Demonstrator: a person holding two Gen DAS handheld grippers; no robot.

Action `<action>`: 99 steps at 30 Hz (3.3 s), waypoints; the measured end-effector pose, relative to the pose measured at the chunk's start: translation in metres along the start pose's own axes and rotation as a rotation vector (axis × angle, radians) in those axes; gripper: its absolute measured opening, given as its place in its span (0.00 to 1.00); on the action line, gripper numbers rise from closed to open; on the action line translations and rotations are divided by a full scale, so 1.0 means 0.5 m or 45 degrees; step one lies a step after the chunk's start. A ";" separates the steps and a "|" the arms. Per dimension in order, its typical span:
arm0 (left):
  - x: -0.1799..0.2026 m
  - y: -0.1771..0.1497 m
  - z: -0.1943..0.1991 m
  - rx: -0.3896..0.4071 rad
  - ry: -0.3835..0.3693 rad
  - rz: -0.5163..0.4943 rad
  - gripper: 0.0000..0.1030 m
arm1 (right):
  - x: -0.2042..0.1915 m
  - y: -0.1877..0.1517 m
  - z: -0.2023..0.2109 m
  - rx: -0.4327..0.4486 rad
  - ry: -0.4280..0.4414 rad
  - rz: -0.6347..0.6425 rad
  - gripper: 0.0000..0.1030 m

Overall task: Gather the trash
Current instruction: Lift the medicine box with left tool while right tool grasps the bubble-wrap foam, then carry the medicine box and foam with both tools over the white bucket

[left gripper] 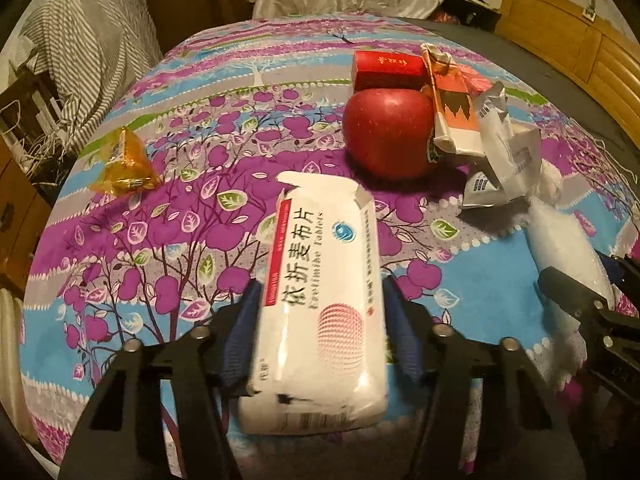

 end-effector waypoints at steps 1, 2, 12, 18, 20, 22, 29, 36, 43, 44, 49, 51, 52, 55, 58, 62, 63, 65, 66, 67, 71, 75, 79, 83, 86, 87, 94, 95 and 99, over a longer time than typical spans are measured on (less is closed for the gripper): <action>0.000 -0.001 0.001 0.007 -0.002 0.006 0.51 | 0.002 -0.002 0.001 0.006 0.002 -0.002 0.56; 0.000 -0.002 0.002 0.014 0.000 0.009 0.50 | 0.004 -0.003 0.002 0.017 0.004 -0.001 0.55; 0.035 -0.014 0.104 0.218 0.020 0.038 0.48 | 0.032 0.015 0.120 0.292 -0.032 0.032 0.54; 0.101 0.005 0.227 0.459 0.018 0.018 0.49 | 0.067 0.054 0.262 0.561 -0.116 0.034 0.54; 0.122 0.015 0.267 0.543 0.015 0.014 0.49 | 0.084 0.063 0.307 0.645 -0.143 0.025 0.54; 0.144 0.024 0.295 0.613 0.011 0.011 0.49 | 0.093 0.065 0.346 0.718 -0.175 0.020 0.54; 0.201 0.039 0.330 0.737 0.004 -0.016 0.49 | 0.117 0.066 0.423 0.830 -0.218 0.000 0.55; 0.213 0.040 0.345 0.768 -0.002 -0.020 0.49 | 0.130 0.061 0.449 0.837 -0.224 -0.021 0.55; 0.208 0.036 0.357 0.789 0.007 -0.022 0.49 | 0.138 0.063 0.457 0.843 -0.216 -0.017 0.55; 0.204 0.034 0.359 0.794 0.015 -0.016 0.49 | 0.134 0.064 0.458 0.843 -0.209 -0.011 0.55; 0.144 0.034 0.376 0.805 0.071 0.051 0.49 | 0.085 0.089 0.457 0.848 -0.135 0.042 0.55; 0.110 0.033 0.386 0.807 0.100 0.086 0.49 | 0.053 0.102 0.457 0.849 -0.091 0.076 0.55; 0.093 0.032 0.392 0.808 0.115 0.104 0.49 | 0.033 0.110 0.456 0.846 -0.061 0.093 0.55; 0.030 0.028 0.412 0.814 0.172 0.166 0.49 | -0.031 0.132 0.454 0.844 0.018 0.145 0.55; -0.029 0.020 0.436 0.824 0.225 0.222 0.49 | -0.101 0.151 0.451 0.847 0.087 0.195 0.55; -0.114 0.002 0.471 0.839 0.312 0.294 0.49 | -0.203 0.173 0.443 0.836 0.178 0.256 0.55; -0.131 -0.002 0.478 0.841 0.330 0.306 0.49 | -0.229 0.177 0.442 0.834 0.199 0.270 0.55; -0.175 -0.017 0.495 0.840 0.376 0.339 0.49 | -0.286 0.188 0.441 0.824 0.250 0.296 0.55; -0.189 -0.022 0.502 0.839 0.393 0.352 0.49 | -0.313 0.191 0.444 0.823 0.270 0.309 0.55; -0.204 -0.027 0.509 0.838 0.412 0.366 0.49 | -0.346 0.195 0.446 0.825 0.294 0.325 0.55; -0.281 -0.057 0.542 0.831 0.492 0.438 0.49 | -0.466 0.206 0.447 0.807 0.377 0.380 0.55; -0.369 -0.097 0.575 0.812 0.570 0.515 0.49 | -0.605 0.211 0.449 0.778 0.468 0.452 0.55; -0.446 -0.132 0.604 0.796 0.624 0.586 0.49 | -0.739 0.203 0.461 0.744 0.543 0.531 0.55; -0.532 -0.172 0.631 0.770 0.677 0.666 0.49 | -0.874 0.194 0.465 0.692 0.628 0.623 0.55; -0.581 -0.188 0.642 0.743 0.696 0.714 0.49 | -0.985 0.186 0.464 0.641 0.686 0.694 0.55; -0.606 -0.199 0.646 0.725 0.701 0.735 0.49 | -1.020 0.184 0.467 0.623 0.703 0.713 0.55; -0.734 -0.254 0.629 0.589 0.673 0.812 0.49 | -1.228 0.192 0.411 0.406 0.789 0.847 0.55; -0.755 -0.260 0.621 0.560 0.652 0.826 0.49 | -1.246 0.193 0.393 0.370 0.795 0.860 0.55; -0.805 -0.271 0.580 0.451 0.559 0.849 0.49 | -1.328 0.184 0.313 0.144 0.812 0.929 0.55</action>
Point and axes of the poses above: each gripper's, at about its wrist camera, not at the fingertips, and z roughly against the way its jaws point, x to its right, y to its top, the point moved 4 cm from there along -z, roughly the way its jaws point, and after that the axes turned 8 degrees about -y, right-handed, at the moved point
